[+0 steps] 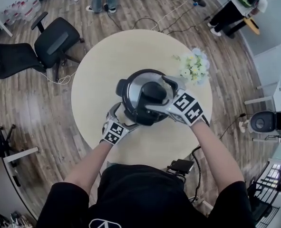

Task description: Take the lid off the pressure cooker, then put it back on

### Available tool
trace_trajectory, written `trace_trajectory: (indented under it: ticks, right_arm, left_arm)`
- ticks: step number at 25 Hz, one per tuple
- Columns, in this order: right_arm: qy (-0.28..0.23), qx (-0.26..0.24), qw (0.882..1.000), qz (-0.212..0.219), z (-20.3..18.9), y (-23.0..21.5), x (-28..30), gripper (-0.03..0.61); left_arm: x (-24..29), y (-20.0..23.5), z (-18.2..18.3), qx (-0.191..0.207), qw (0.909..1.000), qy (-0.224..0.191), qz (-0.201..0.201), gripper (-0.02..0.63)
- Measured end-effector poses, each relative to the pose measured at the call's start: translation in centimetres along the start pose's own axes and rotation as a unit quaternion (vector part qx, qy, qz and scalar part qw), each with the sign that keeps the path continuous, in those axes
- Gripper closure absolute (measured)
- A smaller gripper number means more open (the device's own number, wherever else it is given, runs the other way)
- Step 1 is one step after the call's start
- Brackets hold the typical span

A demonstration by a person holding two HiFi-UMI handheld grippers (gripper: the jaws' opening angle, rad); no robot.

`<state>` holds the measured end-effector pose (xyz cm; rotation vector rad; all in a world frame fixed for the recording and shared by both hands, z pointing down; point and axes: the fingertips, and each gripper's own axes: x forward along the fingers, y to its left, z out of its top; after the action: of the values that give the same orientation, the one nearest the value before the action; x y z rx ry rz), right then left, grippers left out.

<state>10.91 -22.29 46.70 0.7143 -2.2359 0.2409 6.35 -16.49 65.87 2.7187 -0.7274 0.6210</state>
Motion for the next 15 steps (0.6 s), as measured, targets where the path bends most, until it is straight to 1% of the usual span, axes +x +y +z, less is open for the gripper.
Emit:
trace_trajectory:
  ticks: [2, 4, 6, 8, 9, 10, 11, 12, 15]
  right_arm:
    - [0.047, -0.039, 0.998, 0.024, -1.0, 0.4, 1.5, 0.054]
    - [0.083, -0.063, 0.994, 0.043, -1.6, 0.4, 2.7, 0.087]
    - [0.116, -0.064, 0.989, 0.063, -2.4, 0.3, 3.5, 0.116]
    - [0.156, -0.065, 0.982, 0.084, -3.4, 0.1, 4.0, 0.146]
    - [0.173, -0.066, 0.978, 0.094, -3.8, 0.1, 4.1, 0.193]
    - [0.186, -0.068, 0.975, 0.102, -4.0, 0.1, 4.2, 0.224]
    - [0.194, -0.07, 0.973, 0.106, -4.0, 0.1, 4.2, 0.229]
    - [0.2, -0.072, 0.971, 0.107, -3.9, 0.0, 4.2, 0.254]
    - [0.206, -0.076, 0.97, 0.105, -3.8, 0.2, 4.1, 0.261]
  left_arm:
    - [0.0, 0.0, -0.1, 0.0, 1.0, 0.0, -0.002, 0.023]
    - [0.1, 0.0, -0.1, 0.0, 1.0, -0.001, -0.003, 0.023]
    - [0.1, 0.1, -0.1, -0.001, 1.0, 0.0, -0.006, 0.023]
    - [0.1, 0.1, -0.2, -0.001, 1.0, 0.002, -0.008, 0.023]
    - [0.1, 0.1, -0.2, -0.002, 1.0, 0.003, -0.009, 0.023]
    - [0.1, 0.1, -0.2, -0.003, 0.9999, 0.004, -0.009, 0.023]
    - [0.1, 0.0, -0.2, -0.003, 0.9999, 0.004, -0.009, 0.023]
    - [0.1, 0.0, -0.1, -0.004, 0.9999, 0.004, -0.009, 0.023]
    - [0.0, 0.0, -0.2, -0.006, 0.9999, 0.005, -0.008, 0.023]
